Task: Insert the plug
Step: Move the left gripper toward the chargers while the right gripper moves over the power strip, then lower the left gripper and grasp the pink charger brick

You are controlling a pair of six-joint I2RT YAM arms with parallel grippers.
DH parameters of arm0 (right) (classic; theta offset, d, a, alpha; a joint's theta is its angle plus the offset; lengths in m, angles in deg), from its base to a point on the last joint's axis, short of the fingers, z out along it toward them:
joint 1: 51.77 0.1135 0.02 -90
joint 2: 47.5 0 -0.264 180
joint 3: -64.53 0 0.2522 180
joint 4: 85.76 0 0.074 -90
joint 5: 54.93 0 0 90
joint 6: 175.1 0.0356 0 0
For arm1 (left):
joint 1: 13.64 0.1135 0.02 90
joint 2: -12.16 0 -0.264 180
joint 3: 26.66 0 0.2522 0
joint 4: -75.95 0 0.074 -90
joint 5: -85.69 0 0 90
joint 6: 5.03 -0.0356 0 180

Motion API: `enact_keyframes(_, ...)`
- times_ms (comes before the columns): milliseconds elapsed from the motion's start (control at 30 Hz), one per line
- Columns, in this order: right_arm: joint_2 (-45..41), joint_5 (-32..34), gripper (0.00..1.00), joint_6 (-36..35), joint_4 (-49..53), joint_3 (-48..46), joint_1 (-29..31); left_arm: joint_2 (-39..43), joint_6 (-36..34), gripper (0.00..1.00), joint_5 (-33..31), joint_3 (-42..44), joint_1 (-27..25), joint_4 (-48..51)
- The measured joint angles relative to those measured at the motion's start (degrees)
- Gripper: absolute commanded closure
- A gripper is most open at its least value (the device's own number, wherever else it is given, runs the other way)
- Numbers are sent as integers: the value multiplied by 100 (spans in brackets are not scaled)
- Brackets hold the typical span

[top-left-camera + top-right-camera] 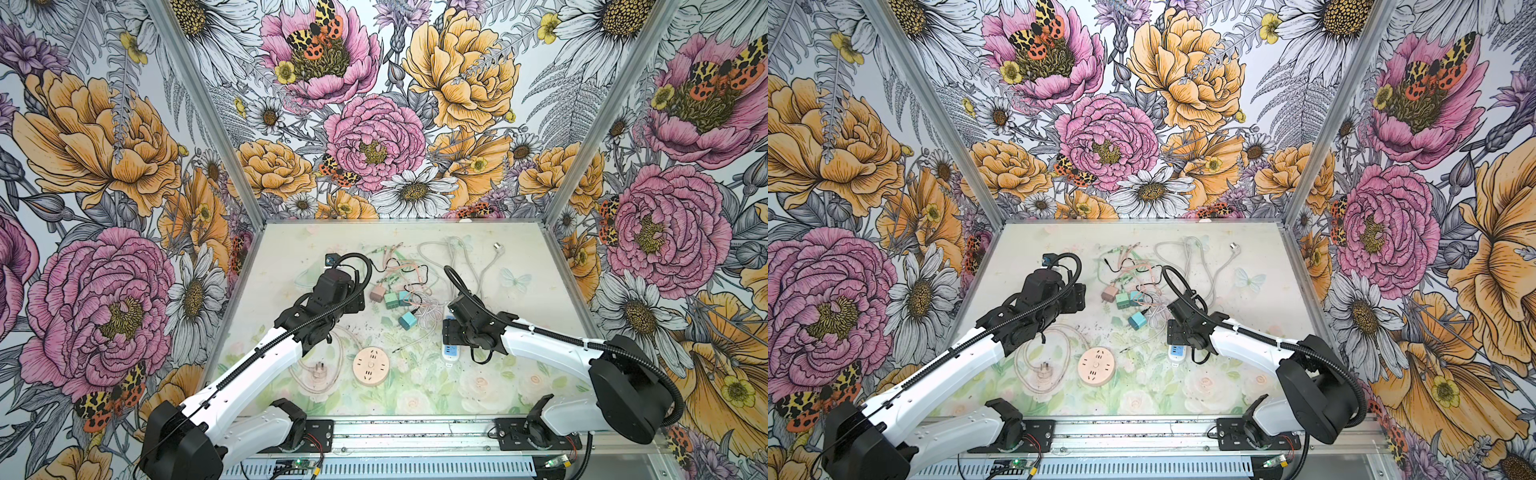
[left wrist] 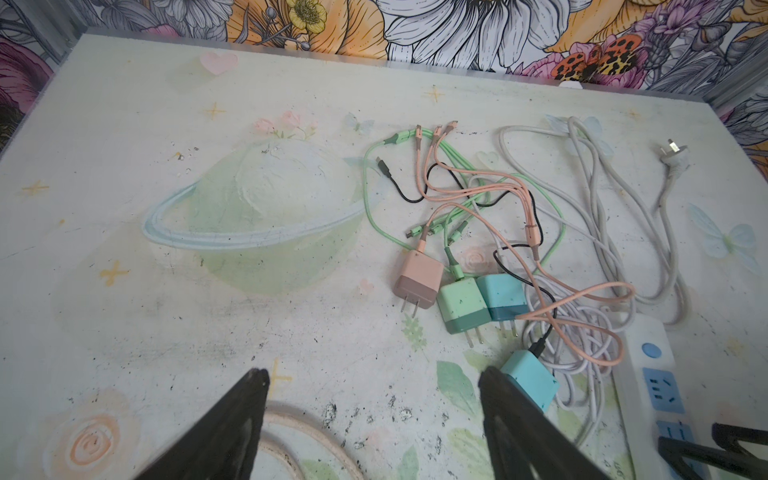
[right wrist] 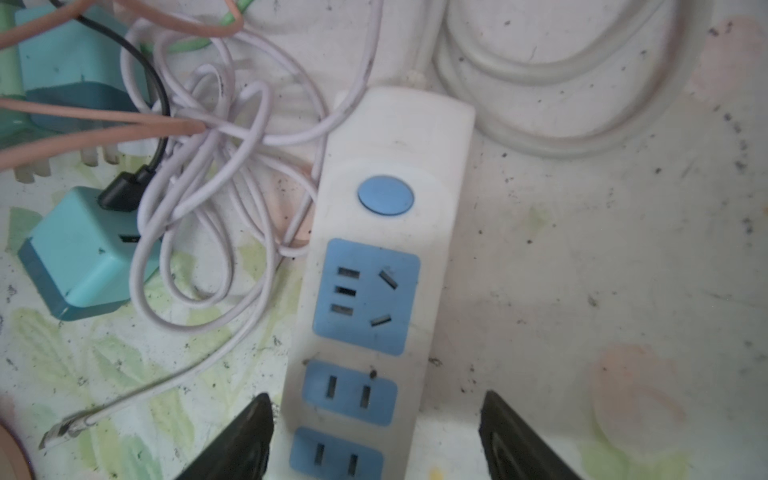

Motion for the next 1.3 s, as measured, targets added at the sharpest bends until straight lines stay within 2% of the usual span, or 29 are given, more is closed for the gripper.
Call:
enact_keyframes(367,352,-46,24,166,-22,9,24,-98,0,18,20,48,4,15)
enact_keyframes(767,400,116,50,238,-37,37,-245,-319,22,18,22,118,4,17)
enact_keyframes(933,780,173,57,177,-61,387,-356,-535,17,18,22,109,4,20)
enact_keyframes(1300,1480,127,62,269,-256,1078,-350,-927,-4,18,42,-9,81,17)
